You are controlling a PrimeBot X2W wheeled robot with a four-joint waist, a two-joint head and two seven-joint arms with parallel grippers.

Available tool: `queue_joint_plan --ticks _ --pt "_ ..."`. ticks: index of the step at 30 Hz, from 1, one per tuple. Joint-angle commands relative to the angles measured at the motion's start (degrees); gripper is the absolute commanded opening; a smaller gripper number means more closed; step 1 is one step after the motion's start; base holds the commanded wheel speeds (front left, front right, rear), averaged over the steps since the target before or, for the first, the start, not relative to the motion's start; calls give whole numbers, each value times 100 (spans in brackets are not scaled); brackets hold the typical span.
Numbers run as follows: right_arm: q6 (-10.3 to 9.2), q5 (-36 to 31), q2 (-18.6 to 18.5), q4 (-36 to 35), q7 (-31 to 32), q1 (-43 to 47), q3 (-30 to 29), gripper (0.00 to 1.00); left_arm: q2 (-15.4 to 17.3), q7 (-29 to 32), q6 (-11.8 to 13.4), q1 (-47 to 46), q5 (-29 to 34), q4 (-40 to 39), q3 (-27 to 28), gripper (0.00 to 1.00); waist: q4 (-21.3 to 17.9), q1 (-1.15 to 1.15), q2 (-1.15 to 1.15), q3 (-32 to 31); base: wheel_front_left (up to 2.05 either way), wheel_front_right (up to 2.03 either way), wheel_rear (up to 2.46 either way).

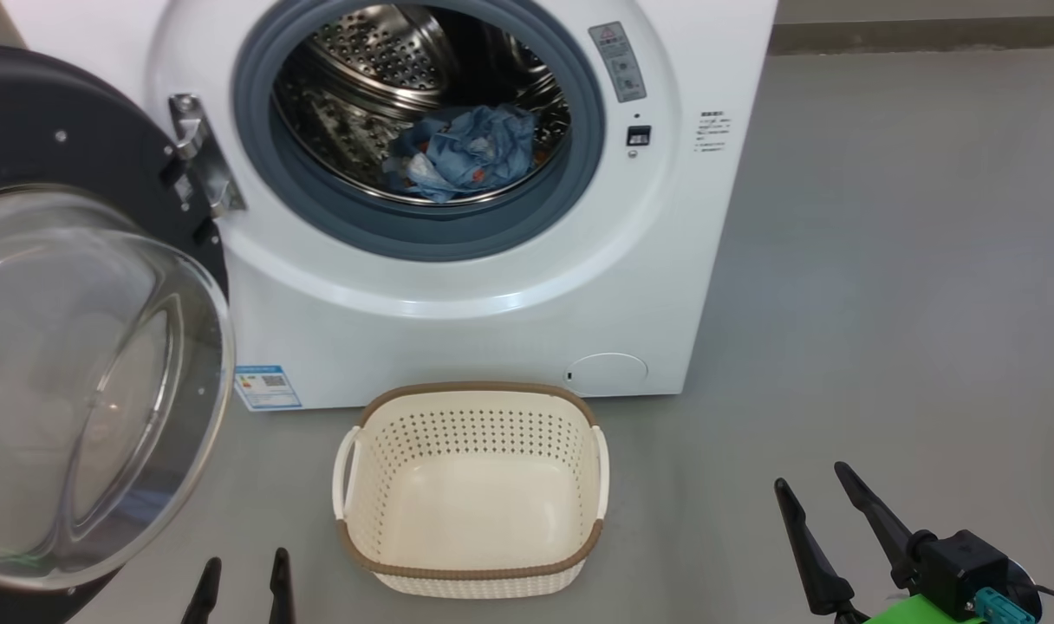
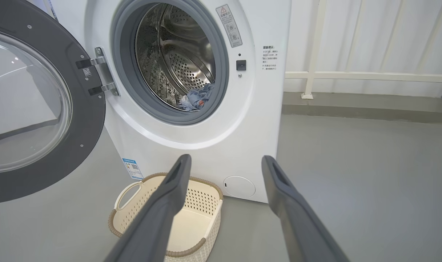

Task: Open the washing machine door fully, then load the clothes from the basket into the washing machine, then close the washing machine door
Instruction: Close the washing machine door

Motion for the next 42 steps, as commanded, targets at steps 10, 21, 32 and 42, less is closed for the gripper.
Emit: queue_joint_plan --ticks 10,21,32,42 --pt "52 6 -113 -159 -28 -189 146 100 55 -37 -11 -90 59 -218 223 100 546 0 0 -29 0 0 0" --pt "52 -4 -142 -174 -28 -250 179 100 55 -37 42 -82 39 -277 241 100 1132 0 0 -22 0 0 0" --pt "52 -7 -144 -162 -28 -310 220 100 55 -37 63 -65 32 -318 253 100 1716 0 0 -20 0 0 0" --pt "52 -33 -161 -160 -28 -356 256 100 55 -37 87 -70 7 -350 263 100 2094 0 0 0 0 0 0"
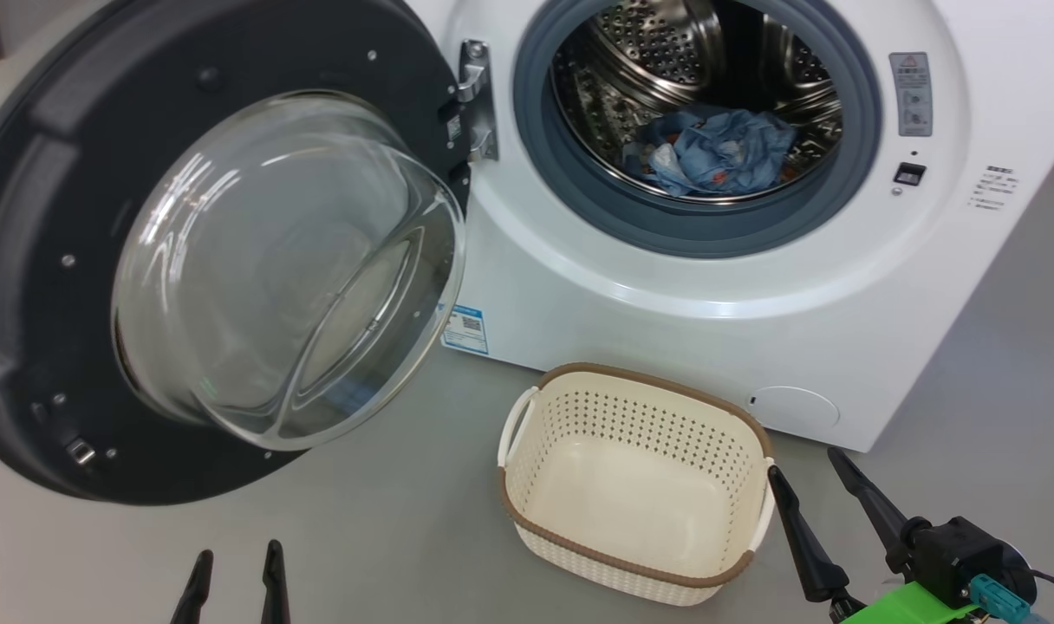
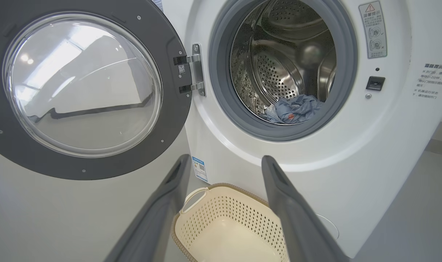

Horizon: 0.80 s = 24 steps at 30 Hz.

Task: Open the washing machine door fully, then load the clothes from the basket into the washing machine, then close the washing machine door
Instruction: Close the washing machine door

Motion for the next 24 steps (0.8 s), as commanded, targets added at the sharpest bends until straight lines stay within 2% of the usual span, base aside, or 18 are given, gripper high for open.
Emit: queue_joint_plan --ticks 1,24 --pt "52 -32 -89 -146 -28 -209 148 100 54 -37 32 -91 -1 -181 203 100 127 0 0 9 0 0 0" --pt "52 -36 -103 -130 -28 -231 173 100 54 -37 90 -83 -77 -209 339 100 546 0 0 31 0 0 0"
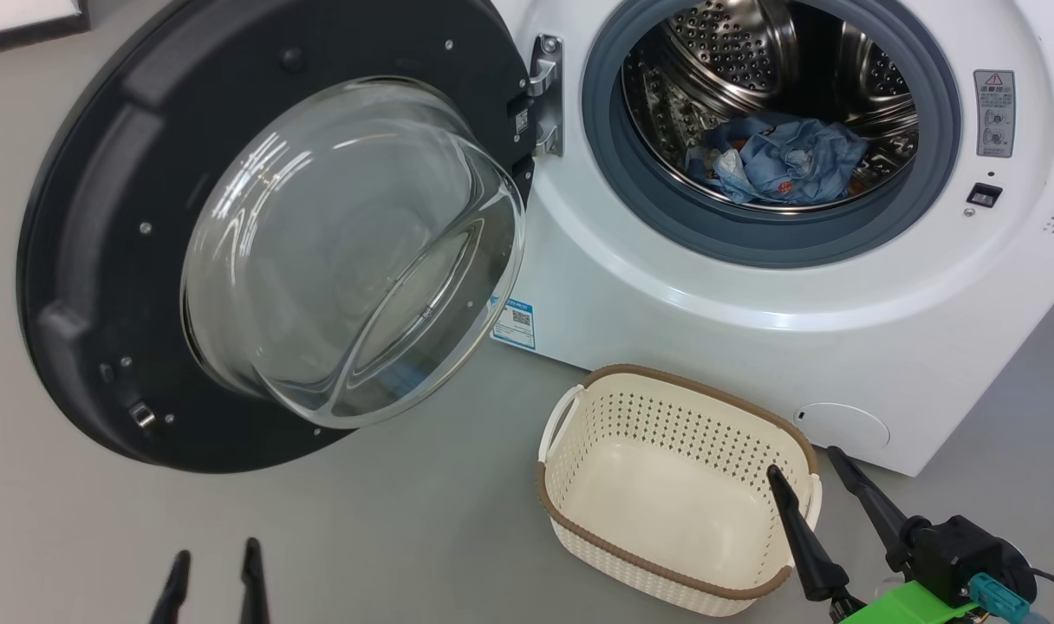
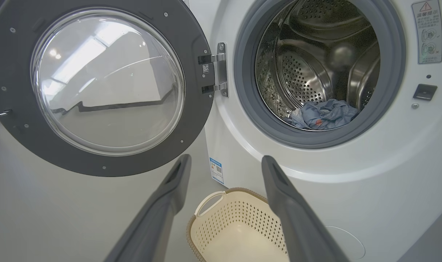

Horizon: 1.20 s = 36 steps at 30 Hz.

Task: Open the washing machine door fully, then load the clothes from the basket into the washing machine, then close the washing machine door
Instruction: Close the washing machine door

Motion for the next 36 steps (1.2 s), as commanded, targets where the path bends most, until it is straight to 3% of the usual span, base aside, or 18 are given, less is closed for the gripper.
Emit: queue_joint_plan --ticks 1,3,5,7,9,10,11,15,18,21,24,28,29,36 --pt "52 -35 -72 -133 -28 -209 151 100 56 -37 51 -109 -80 -145 274 100 8 0 0 -3 0 0 0" --pt "52 -35 -63 -130 -28 -213 162 100 56 -37 48 -132 -61 -173 398 88 5 0 0 -1 0 0 0" --pt "52 -35 -50 -125 -28 -222 185 100 56 -37 34 -153 -138 -154 582 89 -10 0 0 5 0 0 0" --pt "52 -29 -40 -124 -28 -223 198 100 56 -37 20 -196 -332 -136 826 46 -31 0 0 8 0 0 0" --pt "52 -21 -33 -127 -28 -211 193 100 56 -37 -35 -268 -623 -99 1119 25 -49 0 0 13 0 0 0" --pt "52 -20 -30 -128 -28 -202 190 100 56 -37 -83 -316 -748 -59 1279 4 -55 0 0 15 0 0 0" --pt "52 -21 -26 -128 -28 -193 189 100 56 -37 -134 -388 -970 11 1472 0 -63 0 0 16 0 0 0" --pt "52 -23 -7 -114 -28 -185 195 100 113 -37 -401 -766 -1572 409 2192 0 -101 0 0 12 0 0 0" --pt "52 -20 8 -98 -28 -192 202 100 453 156 -505 -1225 -2173 788 2652 0 -128 0 0 0 0 0 0" --pt "52 -22 43 -87 -28 -202 204 100 839 720 -471 -1745 -2831 1071 3050 0 -157 0 0 -13 0 0 0" --pt "52 -17 76 -84 -28 -208 205 100 1228 1371 -268 -2320 -3550 1401 3485 0 -206 0 0 -19 0 0 0" --pt "52 -17 101 -83 -28 -200 225 100 1656 1990 254 -3015 -4193 1654 3942 0 -306 0 0 -22 0 0 0" --pt "52 -16 104 -78 -28 -208 226 100 1908 2186 433 -3317 -4402 1804 4113 0 -369 0 0 -11 0 0 0" --pt "52 -24 81 -82 -28 -208 217 100 2460 2516 702 -4190 -4916 2515 4453 0 -525 0 0 44 0 0 0"
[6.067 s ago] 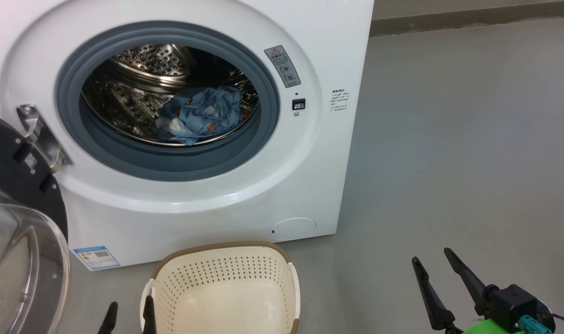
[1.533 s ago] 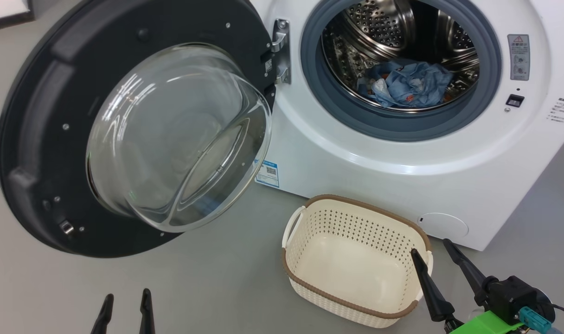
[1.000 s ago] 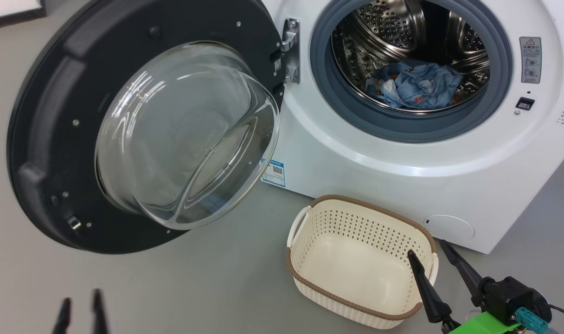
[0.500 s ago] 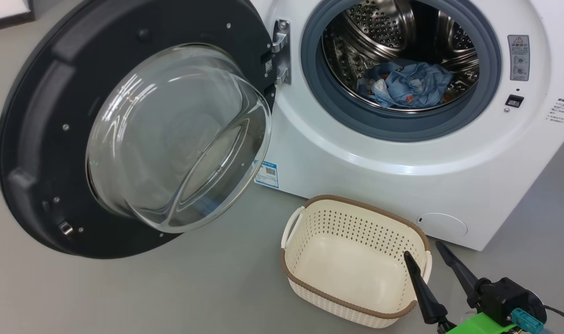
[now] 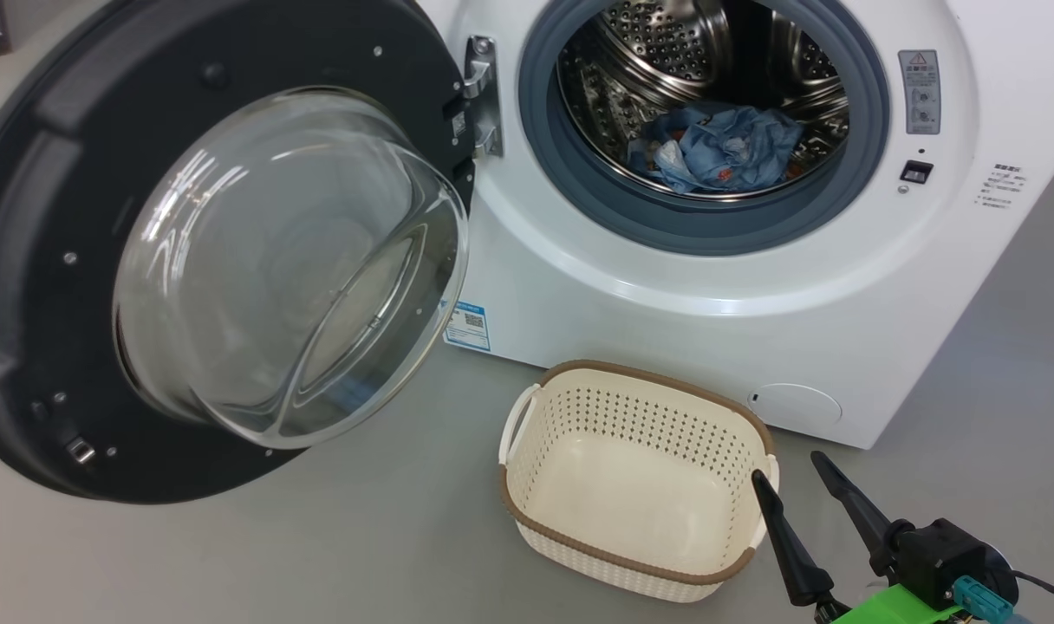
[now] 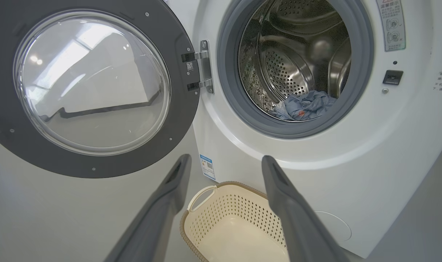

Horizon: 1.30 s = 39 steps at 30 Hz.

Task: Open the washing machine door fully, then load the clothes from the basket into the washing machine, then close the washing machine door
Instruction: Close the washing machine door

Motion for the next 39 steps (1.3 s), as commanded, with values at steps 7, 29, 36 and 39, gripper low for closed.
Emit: queue_joint_plan --ticks 7,29,36,39 --pt "52 -25 -85 -116 -28 -213 104 100 584 132 191 -715 -410 458 366 0 -126 0 0 73 0 0 0" --pt "52 -22 -260 -116 -28 -334 188 100 638 684 248 -1354 -623 1266 91 0 -387 0 0 284 0 0 0" --pt "52 -26 -280 -97 -28 -319 171 100 624 963 288 -1488 -720 1424 27 0 -418 0 0 276 0 0 0" --pt "52 -40 -269 -101 -28 -323 153 100 577 1099 293 -1539 -717 1462 -73 0 -408 0 0 276 0 0 0"
